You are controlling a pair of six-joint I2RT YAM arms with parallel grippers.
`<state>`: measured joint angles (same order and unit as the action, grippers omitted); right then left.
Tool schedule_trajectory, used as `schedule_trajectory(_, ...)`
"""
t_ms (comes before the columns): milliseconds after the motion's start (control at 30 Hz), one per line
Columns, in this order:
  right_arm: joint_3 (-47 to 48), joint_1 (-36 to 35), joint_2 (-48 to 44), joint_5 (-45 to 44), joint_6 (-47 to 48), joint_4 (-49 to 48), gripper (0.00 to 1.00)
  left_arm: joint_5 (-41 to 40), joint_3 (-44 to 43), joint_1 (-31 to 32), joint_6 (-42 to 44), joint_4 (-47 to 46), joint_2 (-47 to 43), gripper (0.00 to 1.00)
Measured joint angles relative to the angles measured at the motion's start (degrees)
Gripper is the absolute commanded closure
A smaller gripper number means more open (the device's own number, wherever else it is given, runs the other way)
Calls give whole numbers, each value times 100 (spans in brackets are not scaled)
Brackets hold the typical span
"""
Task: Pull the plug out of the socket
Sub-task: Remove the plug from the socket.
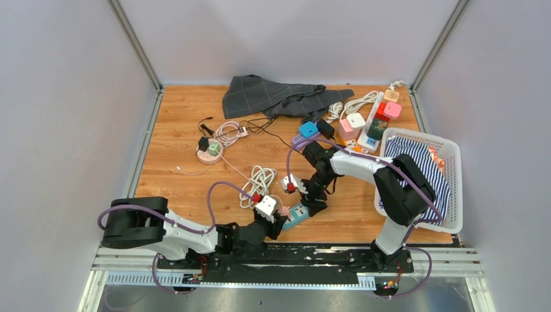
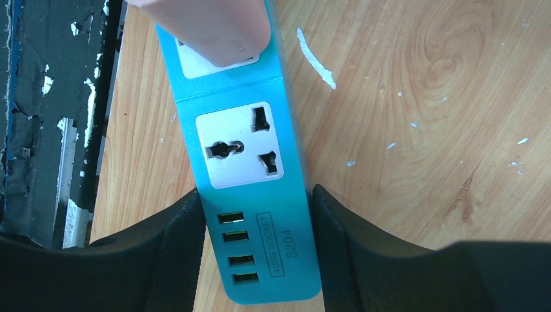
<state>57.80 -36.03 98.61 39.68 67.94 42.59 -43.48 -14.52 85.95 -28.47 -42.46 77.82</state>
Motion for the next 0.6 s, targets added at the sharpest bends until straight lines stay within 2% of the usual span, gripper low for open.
schedule_trajectory(167,0,0,4,24,-35,-17,100,24,92,0,-44,131,-179,100)
schedule_trajectory(333,0,0,9,28,-90,-37,100,68,94,11,507,46,-138,100)
schedule_trajectory(600,22,0,24,17,-129,-52,100,468,109,52,2651,-916,437,100)
